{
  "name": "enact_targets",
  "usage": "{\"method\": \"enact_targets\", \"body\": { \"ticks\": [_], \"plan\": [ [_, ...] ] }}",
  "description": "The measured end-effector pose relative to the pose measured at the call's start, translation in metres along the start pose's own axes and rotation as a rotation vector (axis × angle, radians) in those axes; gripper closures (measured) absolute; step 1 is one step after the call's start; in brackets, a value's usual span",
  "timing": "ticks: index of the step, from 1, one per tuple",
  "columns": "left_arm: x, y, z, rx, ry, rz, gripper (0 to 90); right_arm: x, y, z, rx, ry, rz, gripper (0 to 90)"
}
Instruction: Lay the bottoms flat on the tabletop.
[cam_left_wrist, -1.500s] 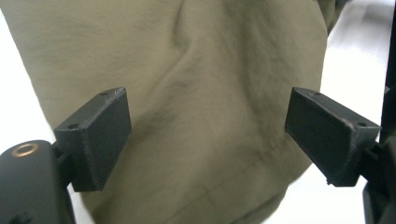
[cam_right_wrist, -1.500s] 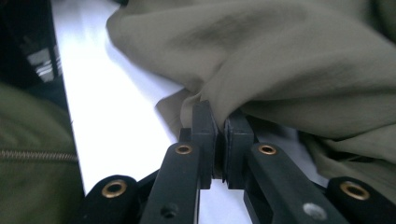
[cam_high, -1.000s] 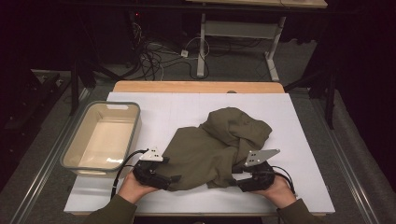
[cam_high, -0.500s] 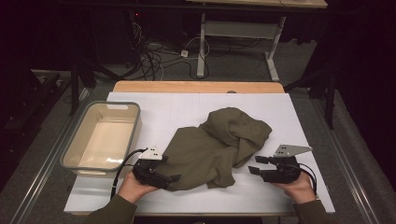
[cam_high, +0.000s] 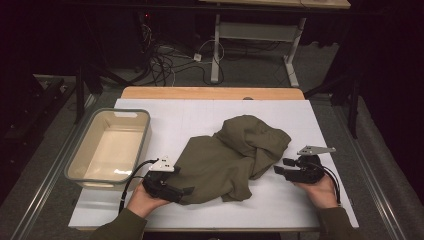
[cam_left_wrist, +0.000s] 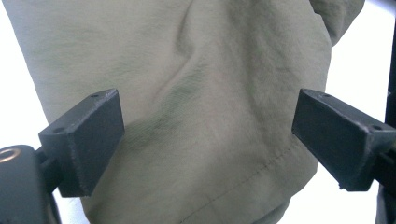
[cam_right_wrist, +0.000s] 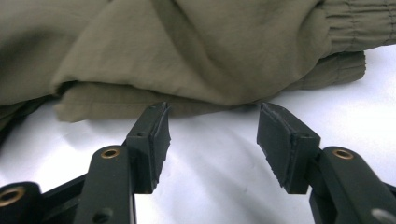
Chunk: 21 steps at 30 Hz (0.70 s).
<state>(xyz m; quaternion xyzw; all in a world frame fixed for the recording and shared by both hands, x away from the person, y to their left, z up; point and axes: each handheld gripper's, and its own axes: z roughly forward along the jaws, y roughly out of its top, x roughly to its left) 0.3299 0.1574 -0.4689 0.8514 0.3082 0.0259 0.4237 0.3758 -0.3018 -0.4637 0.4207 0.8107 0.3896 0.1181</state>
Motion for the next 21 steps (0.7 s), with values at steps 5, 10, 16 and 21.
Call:
{"method": "enact_targets", "body": {
  "ticks": [5, 10, 16, 21],
  "plan": [
    [0.000, 0.000, 0.000, 0.002, -0.004, 0.004, 8.7, -0.004, 0.001, 0.005, -0.007, -0.004, 0.016, 42.5],
    [0.000, 0.000, 0.001, 0.002, -0.006, 0.002, 8.7, -0.009, 0.005, 0.009, -0.032, 0.008, 0.041, 37.2],
    [-0.001, 0.000, 0.002, 0.005, -0.006, 0.003, 8.7, -0.014, 0.007, 0.016, -0.037, 0.015, 0.067, 35.4],
    [-0.001, 0.000, 0.002, 0.008, -0.007, 0.005, 8.7, -0.020, 0.009, 0.022, -0.033, 0.003, 0.094, 41.8]
  ]
}}
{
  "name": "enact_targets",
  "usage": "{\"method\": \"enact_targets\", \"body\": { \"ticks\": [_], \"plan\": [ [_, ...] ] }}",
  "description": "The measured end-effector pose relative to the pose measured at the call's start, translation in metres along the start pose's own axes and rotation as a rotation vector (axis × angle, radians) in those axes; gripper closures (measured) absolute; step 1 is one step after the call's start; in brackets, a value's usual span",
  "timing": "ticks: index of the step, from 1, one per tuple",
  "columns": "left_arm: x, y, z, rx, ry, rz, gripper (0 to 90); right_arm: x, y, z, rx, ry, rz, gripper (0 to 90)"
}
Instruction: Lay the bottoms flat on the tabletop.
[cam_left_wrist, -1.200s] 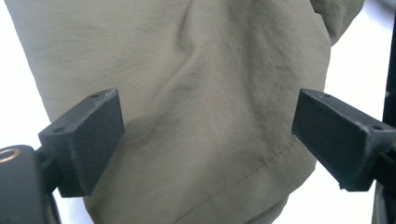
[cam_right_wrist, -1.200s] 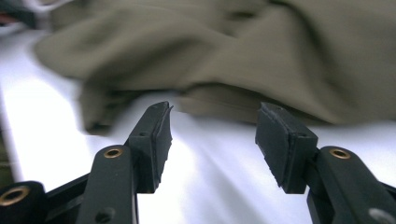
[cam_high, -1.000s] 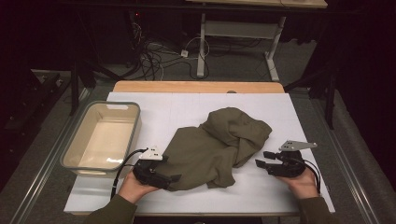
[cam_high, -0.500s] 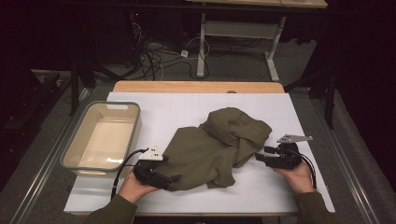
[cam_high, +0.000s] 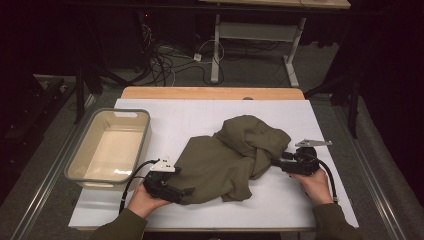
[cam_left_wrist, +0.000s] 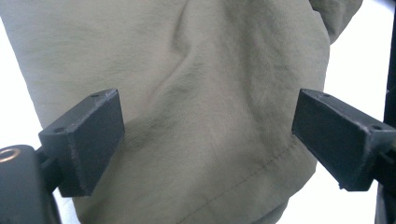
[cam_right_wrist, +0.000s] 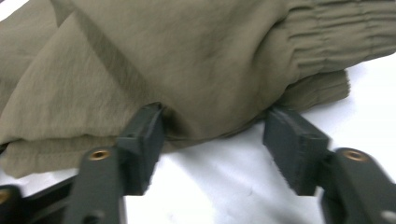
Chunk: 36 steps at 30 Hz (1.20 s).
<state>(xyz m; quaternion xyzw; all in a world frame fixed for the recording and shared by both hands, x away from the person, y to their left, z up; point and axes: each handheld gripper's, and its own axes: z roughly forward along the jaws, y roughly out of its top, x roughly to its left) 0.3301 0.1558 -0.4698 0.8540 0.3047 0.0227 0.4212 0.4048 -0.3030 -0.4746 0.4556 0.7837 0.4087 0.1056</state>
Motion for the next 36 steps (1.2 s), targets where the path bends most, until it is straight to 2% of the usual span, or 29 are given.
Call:
{"method": "enact_targets", "body": {
  "ticks": [2, 7, 9, 12, 18, 22, 26, 27, 28, 34, 36],
  "plan": [
    [0.000, 0.000, 0.000, -0.002, 0.000, -0.001, 8.7, 0.000, 0.001, 0.000, -0.002, -0.023, -0.014, 55.3],
    [0.000, 0.000, 0.000, -0.002, 0.000, 0.000, 8.7, 0.006, 0.003, -0.005, -0.010, -0.065, -0.050, 81.5],
    [0.000, 0.000, 0.000, -0.001, 0.000, 0.000, 8.8, 0.008, 0.005, -0.008, -0.027, -0.075, -0.060, 86.8],
    [0.000, 0.000, 0.000, 0.000, -0.001, 0.000, 8.8, 0.009, 0.010, -0.010, -0.037, -0.102, -0.070, 87.8],
    [0.000, 0.000, 0.000, 0.002, -0.001, 0.001, 8.7, -0.001, 0.028, -0.012, -0.083, -0.169, -0.078, 87.9],
    [0.000, 0.000, 0.001, 0.004, -0.003, 0.001, 8.7, -0.011, 0.041, -0.010, -0.106, -0.211, -0.077, 87.9],
    [0.000, 0.000, 0.001, 0.003, -0.003, 0.002, 8.8, -0.026, 0.054, -0.006, -0.128, -0.265, -0.054, 88.2],
    [0.000, 0.000, 0.001, 0.003, -0.003, 0.002, 8.8, -0.026, 0.054, -0.006, -0.128, -0.265, -0.054, 88.2],
    [0.000, 0.000, 0.001, 0.004, -0.003, 0.001, 8.7, -0.035, 0.059, -0.002, -0.137, -0.283, -0.039, 88.3],
    [0.000, 0.000, 0.001, 0.003, -0.003, -0.001, 8.8, -0.049, 0.066, 0.010, -0.122, -0.319, -0.012, 88.3],
    [0.000, 0.000, 0.001, 0.003, -0.003, -0.001, 8.8, -0.054, 0.065, 0.016, -0.097, -0.331, -0.012, 88.1]
  ]
}}
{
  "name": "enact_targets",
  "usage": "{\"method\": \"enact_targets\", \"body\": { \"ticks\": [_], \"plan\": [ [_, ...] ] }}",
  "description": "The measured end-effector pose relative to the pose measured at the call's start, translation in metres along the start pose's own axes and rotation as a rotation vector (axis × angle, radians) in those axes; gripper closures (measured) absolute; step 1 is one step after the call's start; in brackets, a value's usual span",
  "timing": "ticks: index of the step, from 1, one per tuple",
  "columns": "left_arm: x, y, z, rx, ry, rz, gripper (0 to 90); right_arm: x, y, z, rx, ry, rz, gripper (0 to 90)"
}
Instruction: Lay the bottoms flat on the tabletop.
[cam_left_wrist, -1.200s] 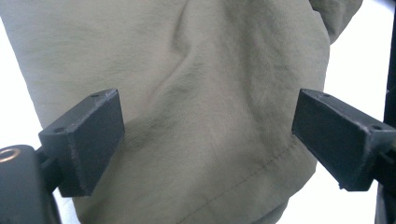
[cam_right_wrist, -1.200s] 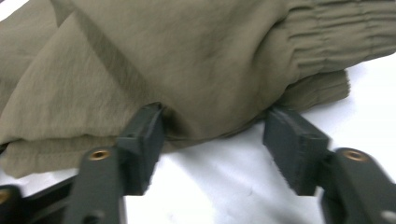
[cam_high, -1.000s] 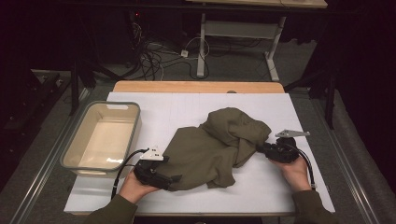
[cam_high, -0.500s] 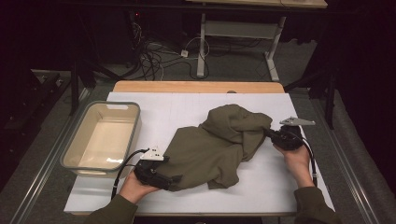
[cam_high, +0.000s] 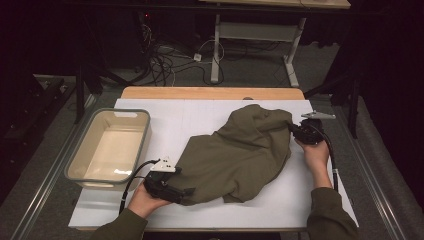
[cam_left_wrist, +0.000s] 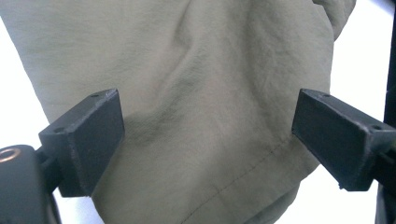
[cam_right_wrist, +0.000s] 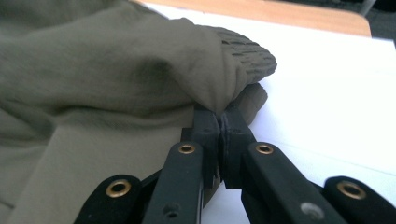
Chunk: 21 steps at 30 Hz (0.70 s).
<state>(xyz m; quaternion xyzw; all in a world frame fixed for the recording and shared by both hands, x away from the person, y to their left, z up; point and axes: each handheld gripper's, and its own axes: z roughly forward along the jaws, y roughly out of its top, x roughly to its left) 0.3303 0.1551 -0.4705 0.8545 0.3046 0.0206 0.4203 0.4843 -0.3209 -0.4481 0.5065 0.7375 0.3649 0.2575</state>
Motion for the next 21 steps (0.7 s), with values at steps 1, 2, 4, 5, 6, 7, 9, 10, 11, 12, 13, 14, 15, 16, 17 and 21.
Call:
{"method": "enact_targets", "body": {
  "ticks": [1, 2, 4, 5, 6, 7, 9, 10, 11, 12, 13, 14, 15, 16, 17, 21],
  "plan": [
    [0.000, 0.000, 0.000, 0.000, 0.000, 0.001, 8.8, -0.001, -0.002, 0.002, 0.010, 0.006, 0.007, 87.6],
    [0.000, 0.000, 0.000, 0.000, -0.001, 0.002, 8.8, -0.001, -0.003, 0.003, 0.021, 0.018, 0.014, 85.9],
    [0.000, 0.000, 0.000, -0.001, -0.001, 0.003, 8.8, -0.001, -0.005, 0.003, 0.037, 0.033, 0.011, 74.4],
    [0.000, 0.000, 0.000, -0.001, -0.001, 0.003, 8.8, 0.000, -0.005, 0.001, 0.041, 0.039, 0.013, 65.8],
    [-0.001, 0.000, -0.001, -0.004, -0.003, 0.003, 8.8, -0.001, -0.004, -0.002, 0.035, 0.055, 0.021, 59.5],
    [-0.001, 0.000, -0.001, -0.004, -0.002, 0.003, 8.8, -0.001, -0.004, -0.004, 0.029, 0.065, 0.029, 55.9],
    [-0.001, 0.000, -0.001, -0.004, -0.003, 0.004, 8.8, 0.000, -0.002, -0.011, 0.025, 0.095, 0.033, 50.2],
    [-0.001, 0.000, -0.001, -0.005, -0.003, 0.004, 8.8, 0.001, -0.001, -0.015, 0.026, 0.113, 0.031, 48.1],
    [-0.001, 0.000, -0.001, -0.005, -0.004, 0.005, 8.8, 0.002, -0.001, -0.018, 0.027, 0.130, 0.024, 46.3],
    [-0.001, 0.000, -0.001, -0.005, -0.004, 0.005, 8.8, 0.004, -0.001, -0.023, 0.027, 0.145, 0.017, 44.5],
    [-0.001, 0.000, -0.001, -0.005, -0.004, 0.005, 8.8, 0.006, -0.001, -0.026, 0.024, 0.154, 0.011, 42.6],
    [-0.001, 0.000, -0.001, -0.005, -0.005, 0.005, 8.8, 0.007, -0.002, -0.029, 0.025, 0.163, 0.013, 40.9],
    [-0.001, 0.000, -0.001, -0.005, -0.005, 0.006, 8.8, 0.009, -0.002, -0.032, 0.026, 0.174, 0.008, 40.3],
    [-0.001, 0.000, -0.001, -0.005, -0.004, 0.006, 8.8, 0.011, -0.003, -0.035, 0.027, 0.184, 0.007, 40.1],
    [-0.001, 0.000, -0.001, -0.005, -0.004, 0.005, 8.8, 0.014, -0.005, -0.038, 0.027, 0.194, -0.001, 39.0],
    [-0.001, 0.000, -0.001, -0.005, -0.004, 0.005, 8.9, 0.025, -0.009, -0.050, 0.048, 0.205, -0.038, 38.3]
  ]
}}
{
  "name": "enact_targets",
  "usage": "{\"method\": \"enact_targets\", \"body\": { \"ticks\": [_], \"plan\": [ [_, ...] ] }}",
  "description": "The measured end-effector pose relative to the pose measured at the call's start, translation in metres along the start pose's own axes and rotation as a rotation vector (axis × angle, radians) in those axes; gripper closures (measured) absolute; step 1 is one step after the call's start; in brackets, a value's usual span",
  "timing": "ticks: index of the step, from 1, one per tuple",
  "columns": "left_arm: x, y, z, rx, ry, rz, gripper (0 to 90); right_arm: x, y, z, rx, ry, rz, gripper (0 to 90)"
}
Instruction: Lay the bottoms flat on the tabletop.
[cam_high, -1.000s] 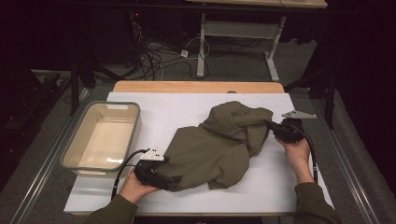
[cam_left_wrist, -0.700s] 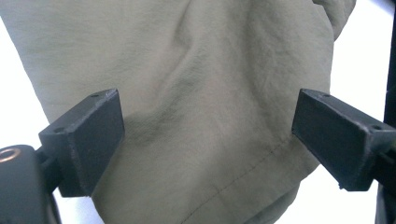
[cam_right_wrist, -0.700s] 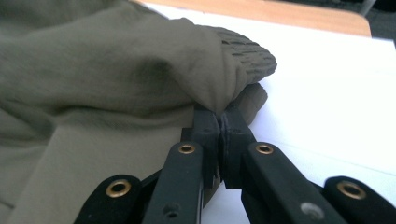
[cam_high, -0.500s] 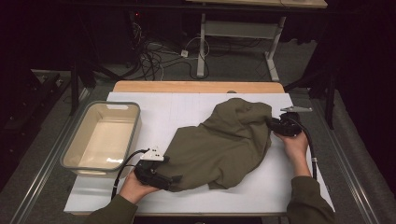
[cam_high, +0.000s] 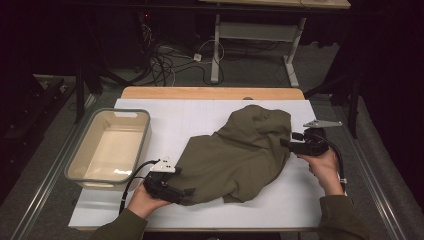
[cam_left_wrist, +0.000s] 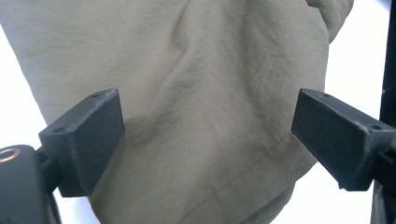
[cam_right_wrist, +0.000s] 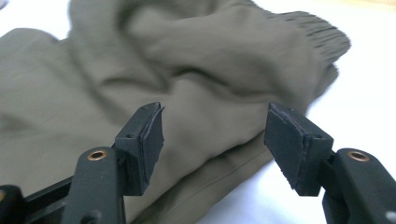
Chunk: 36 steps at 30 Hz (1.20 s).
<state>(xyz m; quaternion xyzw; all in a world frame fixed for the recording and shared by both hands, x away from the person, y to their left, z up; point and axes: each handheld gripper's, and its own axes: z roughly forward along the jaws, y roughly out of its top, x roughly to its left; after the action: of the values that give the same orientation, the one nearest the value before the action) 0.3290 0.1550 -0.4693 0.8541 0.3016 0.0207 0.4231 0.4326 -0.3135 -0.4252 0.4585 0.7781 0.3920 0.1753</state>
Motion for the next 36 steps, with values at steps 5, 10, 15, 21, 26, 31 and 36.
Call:
{"method": "enact_targets", "body": {
  "ticks": [5, 10, 15, 21, 26, 31, 36],
  "plan": [
    [0.000, 0.000, 0.000, 0.002, -0.002, 0.003, 8.9, 0.019, -0.005, -0.013, 0.000, 0.059, -0.023, 38.4],
    [0.000, 0.000, -0.001, -0.001, -0.002, 0.001, 8.9, 0.037, -0.015, -0.018, 0.023, 0.103, -0.053, 38.4],
    [0.000, 0.000, 0.000, -0.002, -0.002, -0.001, 8.9, 0.047, -0.026, -0.023, 0.037, 0.105, -0.067, 38.3],
    [0.000, 0.000, 0.000, 0.000, -0.002, 0.000, 8.9, 0.050, -0.039, -0.028, 0.049, 0.112, -0.045, 38.2],
    [-0.001, 0.000, 0.000, -0.001, -0.002, 0.001, 8.9, 0.049, -0.048, -0.025, 0.071, 0.109, -0.039, 36.9],
    [-0.001, 0.000, 0.000, 0.000, -0.003, 0.001, 8.9, 0.047, -0.050, -0.019, 0.066, 0.129, -0.035, 36.0],
    [-0.001, 0.000, 0.000, 0.001, -0.002, 0.000, 8.9, 0.048, -0.050, -0.013, 0.069, 0.146, -0.009, 35.2]
  ]
}}
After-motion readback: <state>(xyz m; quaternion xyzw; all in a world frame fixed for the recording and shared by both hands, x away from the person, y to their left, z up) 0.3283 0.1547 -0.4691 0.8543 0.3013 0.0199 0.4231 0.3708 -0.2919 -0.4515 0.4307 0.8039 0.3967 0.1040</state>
